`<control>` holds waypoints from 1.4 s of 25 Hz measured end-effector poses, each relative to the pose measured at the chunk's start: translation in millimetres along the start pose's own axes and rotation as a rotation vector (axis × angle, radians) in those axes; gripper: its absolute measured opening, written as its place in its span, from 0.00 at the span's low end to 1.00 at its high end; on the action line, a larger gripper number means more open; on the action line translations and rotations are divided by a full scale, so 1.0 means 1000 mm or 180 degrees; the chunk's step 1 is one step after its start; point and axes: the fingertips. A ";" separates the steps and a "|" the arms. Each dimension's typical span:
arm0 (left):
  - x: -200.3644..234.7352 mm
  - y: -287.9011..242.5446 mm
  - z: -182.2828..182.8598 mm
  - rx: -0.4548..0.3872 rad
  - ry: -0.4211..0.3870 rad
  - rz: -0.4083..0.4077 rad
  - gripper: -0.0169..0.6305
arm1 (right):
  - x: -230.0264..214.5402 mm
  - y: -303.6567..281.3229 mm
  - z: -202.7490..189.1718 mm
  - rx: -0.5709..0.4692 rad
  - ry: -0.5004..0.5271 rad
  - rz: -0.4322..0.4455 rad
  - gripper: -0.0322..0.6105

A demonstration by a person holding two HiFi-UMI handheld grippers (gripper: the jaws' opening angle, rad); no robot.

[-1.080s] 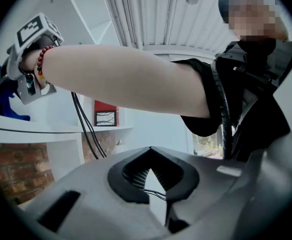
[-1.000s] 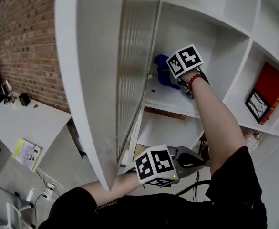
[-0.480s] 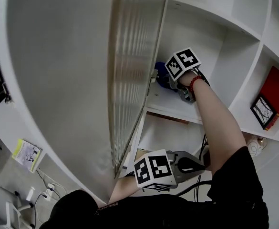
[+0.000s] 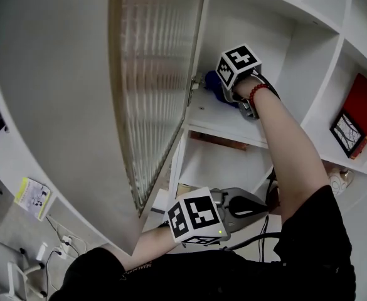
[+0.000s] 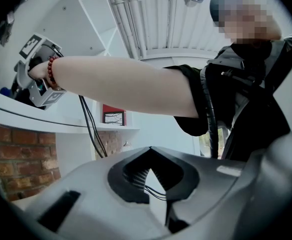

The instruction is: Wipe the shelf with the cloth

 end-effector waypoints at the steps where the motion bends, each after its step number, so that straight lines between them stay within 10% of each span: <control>1: -0.003 0.000 -0.003 -0.0009 0.0019 -0.0007 0.03 | -0.005 0.003 -0.004 -0.0005 -0.0062 -0.0032 0.13; 17: -0.031 -0.002 -0.014 -0.0001 -0.0020 -0.0313 0.03 | -0.072 0.057 -0.068 0.0709 0.0063 -0.1211 0.12; 26: -0.031 0.004 -0.012 -0.0082 -0.0016 -0.0141 0.03 | -0.075 0.067 -0.078 0.0945 0.0053 -0.1424 0.12; 30: -0.024 0.011 -0.007 -0.0132 -0.0051 0.0059 0.03 | -0.073 0.061 -0.066 0.0555 -0.0277 -0.1198 0.13; 35: -0.020 0.017 -0.002 -0.0189 0.0028 0.0135 0.03 | -0.020 0.053 -0.017 -0.0296 -0.0720 -0.0281 0.14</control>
Point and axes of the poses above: the fingertips, and each gripper's own axes: y backward along the fingers, x to its left, z out of its top, and after that the axes turned 10 degrees about -x, right-handed
